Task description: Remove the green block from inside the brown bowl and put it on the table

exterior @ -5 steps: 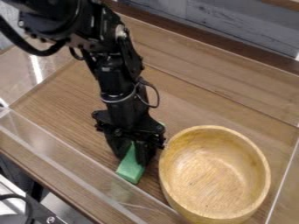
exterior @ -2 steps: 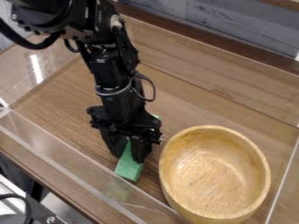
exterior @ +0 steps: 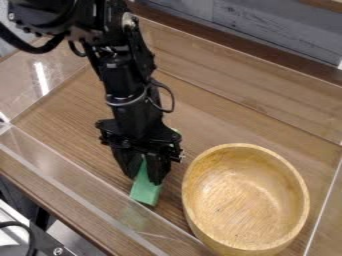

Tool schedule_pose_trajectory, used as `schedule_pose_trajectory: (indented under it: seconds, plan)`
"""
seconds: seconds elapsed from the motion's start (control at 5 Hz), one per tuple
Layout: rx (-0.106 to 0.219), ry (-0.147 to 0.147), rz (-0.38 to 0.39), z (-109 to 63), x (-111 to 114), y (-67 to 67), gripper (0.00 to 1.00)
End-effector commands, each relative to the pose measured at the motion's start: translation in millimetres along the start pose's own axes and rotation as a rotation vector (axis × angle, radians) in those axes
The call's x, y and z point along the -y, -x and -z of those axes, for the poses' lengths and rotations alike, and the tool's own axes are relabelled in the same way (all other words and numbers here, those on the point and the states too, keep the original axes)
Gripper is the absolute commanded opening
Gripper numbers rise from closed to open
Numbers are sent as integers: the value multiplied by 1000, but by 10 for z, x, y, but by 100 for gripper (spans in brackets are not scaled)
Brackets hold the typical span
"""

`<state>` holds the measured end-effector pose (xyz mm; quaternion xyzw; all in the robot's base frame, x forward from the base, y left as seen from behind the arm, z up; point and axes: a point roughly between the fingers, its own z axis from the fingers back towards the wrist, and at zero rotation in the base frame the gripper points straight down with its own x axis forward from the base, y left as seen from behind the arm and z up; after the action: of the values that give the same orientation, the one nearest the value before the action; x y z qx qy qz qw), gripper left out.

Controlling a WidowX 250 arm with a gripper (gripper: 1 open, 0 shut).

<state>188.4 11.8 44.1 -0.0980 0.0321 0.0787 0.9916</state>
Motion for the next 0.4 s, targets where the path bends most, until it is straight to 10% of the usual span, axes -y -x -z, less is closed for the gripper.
schedule_pose_trajectory:
  seconds: [0.0,0.2]
  plan:
    - [39,2,3,-115,-24,-62,0]
    - [37,5,0,-144,-34,-60,0]
